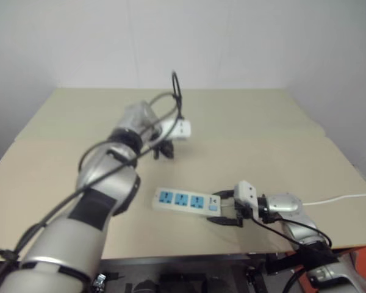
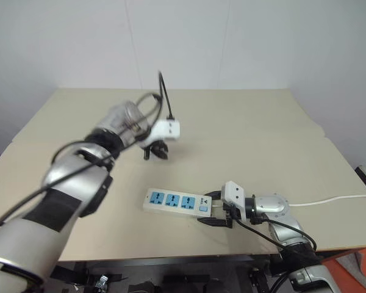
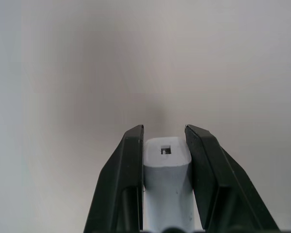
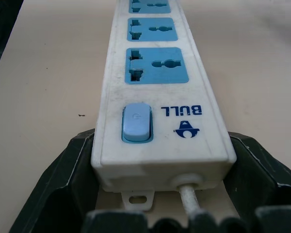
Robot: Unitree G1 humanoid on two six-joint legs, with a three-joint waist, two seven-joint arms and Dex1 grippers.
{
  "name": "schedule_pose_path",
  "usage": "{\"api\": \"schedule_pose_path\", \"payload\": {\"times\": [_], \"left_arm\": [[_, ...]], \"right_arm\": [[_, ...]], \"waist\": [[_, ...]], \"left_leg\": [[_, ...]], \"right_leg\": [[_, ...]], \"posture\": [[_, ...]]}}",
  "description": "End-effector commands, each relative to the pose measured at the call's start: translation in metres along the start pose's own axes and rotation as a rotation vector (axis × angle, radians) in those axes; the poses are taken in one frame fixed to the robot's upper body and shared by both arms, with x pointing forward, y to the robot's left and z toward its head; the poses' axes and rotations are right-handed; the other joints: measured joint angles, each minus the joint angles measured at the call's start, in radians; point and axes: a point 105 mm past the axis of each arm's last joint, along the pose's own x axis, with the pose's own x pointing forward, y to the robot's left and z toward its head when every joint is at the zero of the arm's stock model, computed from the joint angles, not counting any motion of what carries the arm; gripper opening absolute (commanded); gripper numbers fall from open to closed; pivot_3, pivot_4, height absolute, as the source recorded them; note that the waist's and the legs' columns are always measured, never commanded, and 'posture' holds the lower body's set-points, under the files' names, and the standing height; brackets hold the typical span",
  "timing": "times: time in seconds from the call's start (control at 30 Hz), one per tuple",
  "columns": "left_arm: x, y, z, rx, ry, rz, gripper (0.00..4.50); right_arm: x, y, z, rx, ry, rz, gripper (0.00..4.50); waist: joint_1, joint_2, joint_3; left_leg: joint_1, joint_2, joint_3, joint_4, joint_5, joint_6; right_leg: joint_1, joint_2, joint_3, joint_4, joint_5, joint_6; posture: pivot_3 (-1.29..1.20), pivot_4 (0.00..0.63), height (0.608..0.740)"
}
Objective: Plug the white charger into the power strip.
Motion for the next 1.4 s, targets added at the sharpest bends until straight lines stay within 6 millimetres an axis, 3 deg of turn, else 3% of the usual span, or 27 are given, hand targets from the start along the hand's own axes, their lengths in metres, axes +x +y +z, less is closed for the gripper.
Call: {"api": "schedule_pose_path", "payload": {"times": [0.03,0.1,0.2,0.33,0.47,0.6,0.73,1.17,1.4], "left_arm": [[-0.058,0.008,0.039,-0.009,-0.342,-0.028,1.00],[-0.084,0.006,0.046,-0.075,-0.571,-0.069,1.00],[-0.102,0.005,0.044,-0.168,-0.856,-0.094,1.00],[-0.091,-0.011,0.017,-0.255,-1.068,-0.113,1.00],[-0.070,-0.058,-0.008,-0.239,-1.249,-0.180,1.00],[-0.042,-0.084,-0.021,-0.363,-1.266,-0.270,1.00],[-0.019,-0.102,-0.024,-0.342,-1.237,-0.299,1.00],[0.024,-0.124,-0.019,-0.291,-1.186,-0.342,1.00],[0.037,-0.129,-0.020,-0.287,-1.162,-0.349,1.00]], "right_arm": [[0.002,-0.001,0.002,-0.019,0.007,0.024,3.45],[0.004,-0.001,0.001,-0.026,0.015,0.042,3.45],[0.008,-0.004,0.000,-0.032,0.018,0.058,3.45],[0.015,-0.007,0.002,-0.043,0.004,0.082,3.45],[0.019,-0.010,0.002,-0.058,0.004,0.104,3.45],[0.018,-0.011,-0.001,-0.060,0.010,0.110,3.45],[0.020,-0.010,-0.002,-0.058,0.010,0.112,3.45],[0.025,-0.006,-0.003,-0.066,0.004,0.097,3.45],[0.027,-0.004,-0.004,-0.071,0.006,0.098,3.45]], "waist": [[-0.003,0.000,0.000],[-0.005,0.000,0.000],[-0.010,0.000,0.000],[-0.022,0.001,-0.001],[-0.032,0.002,-0.001],[-0.026,0.000,0.000],[-0.022,0.001,-0.001],[-0.026,0.001,-0.001],[-0.025,0.001,-0.001]], "left_leg": [[0.000,0.000,0.000,0.000,0.000,0.000],[0.001,0.000,0.000,0.000,0.000,0.000],[0.002,0.001,0.000,0.000,0.000,0.000],[0.003,0.001,-0.002,0.001,0.000,0.000],[0.004,0.004,-0.005,0.001,0.001,-0.002],[0.002,0.004,-0.005,0.002,0.002,-0.003],[0.008,0.003,-0.001,0.002,0.002,-0.003],[0.016,0.003,-0.001,-0.001,0.001,-0.002],[0.018,0.003,-0.001,-0.002,0.001,-0.002]], "right_leg": [[0.000,0.000,0.000,0.000,0.000,0.000],[0.000,0.000,0.000,0.000,0.000,0.000],[0.001,0.000,-0.001,0.000,0.000,0.000],[0.002,0.000,-0.001,0.002,0.000,0.000],[0.000,0.000,0.001,0.008,0.000,0.000],[-0.002,0.001,0.000,0.009,0.001,-0.001],[0.006,0.000,0.000,0.007,0.001,-0.001],[0.014,0.002,0.000,-0.001,0.001,-0.001],[0.016,0.002,0.000,-0.003,0.001,-0.001]], "posture": [[0.00,0.150,0.740],[0.00,0.150,0.740],[0.00,0.150,0.740],[0.00,0.150,0.740],[0.00,0.150,0.740],[0.00,0.150,0.740],[0.00,0.150,0.740],[0.00,0.150,0.740],[0.00,0.150,0.740]]}}
